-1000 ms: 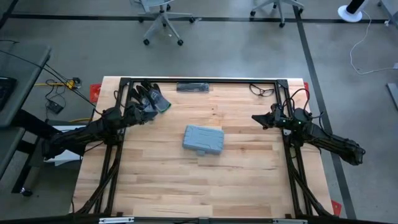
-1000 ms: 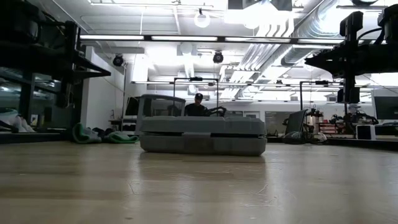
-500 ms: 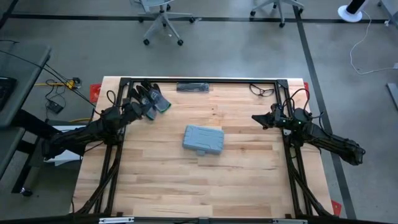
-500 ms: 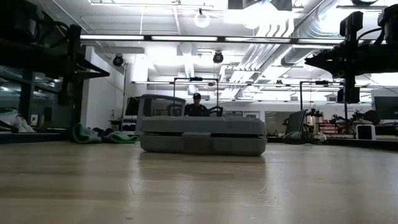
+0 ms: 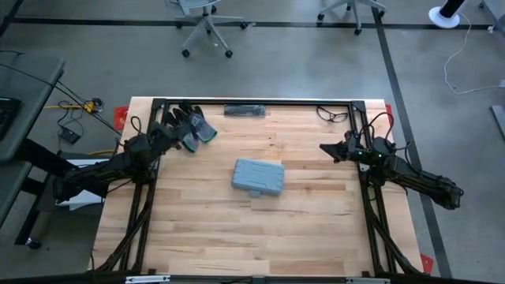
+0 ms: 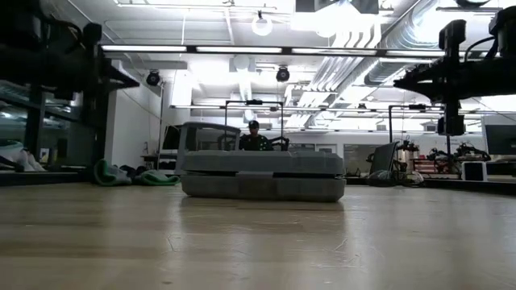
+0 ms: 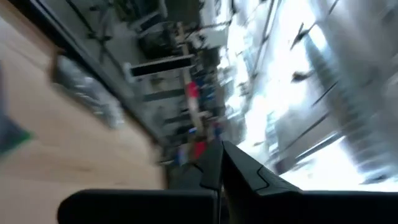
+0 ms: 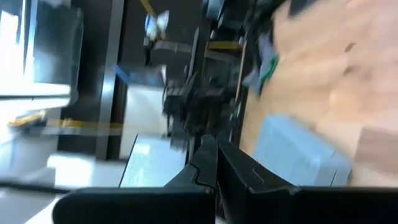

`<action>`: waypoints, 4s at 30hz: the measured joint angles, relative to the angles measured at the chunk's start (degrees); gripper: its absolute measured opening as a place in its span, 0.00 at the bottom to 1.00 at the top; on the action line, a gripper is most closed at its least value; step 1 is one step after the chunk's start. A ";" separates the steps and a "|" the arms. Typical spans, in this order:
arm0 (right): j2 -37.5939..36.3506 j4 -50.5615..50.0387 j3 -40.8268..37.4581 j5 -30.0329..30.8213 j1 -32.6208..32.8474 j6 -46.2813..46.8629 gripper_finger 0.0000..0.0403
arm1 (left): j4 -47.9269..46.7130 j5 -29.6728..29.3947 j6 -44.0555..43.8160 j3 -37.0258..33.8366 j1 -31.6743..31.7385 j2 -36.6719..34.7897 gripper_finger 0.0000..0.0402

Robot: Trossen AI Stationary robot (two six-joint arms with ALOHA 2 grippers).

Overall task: Prefit tool cases
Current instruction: Open the gray prefit tool case

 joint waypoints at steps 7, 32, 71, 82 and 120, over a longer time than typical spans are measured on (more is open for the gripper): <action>0.00 -1.44 0.00 8.10 0.00 0.00 0.00 | 8.67 -5.03 -3.76 0.00 0.00 0.01 0.00; 0.20 6.36 0.00 9.39 0.66 -10.93 0.00 | 12.09 -1.06 -0.35 0.00 0.00 0.24 0.00; 55.71 -20.30 57.00 -7.23 1.78 -43.45 0.00 | -31.07 33.64 52.03 51.58 -0.09 46.45 0.00; 57.31 -20.56 57.02 -4.48 5.23 -41.98 0.00 | -30.94 33.69 54.70 51.58 -0.13 49.85 0.00; 73.27 -7.41 38.89 15.34 22.52 -28.05 0.00 | -38.93 24.67 59.55 51.60 -14.88 66.60 0.00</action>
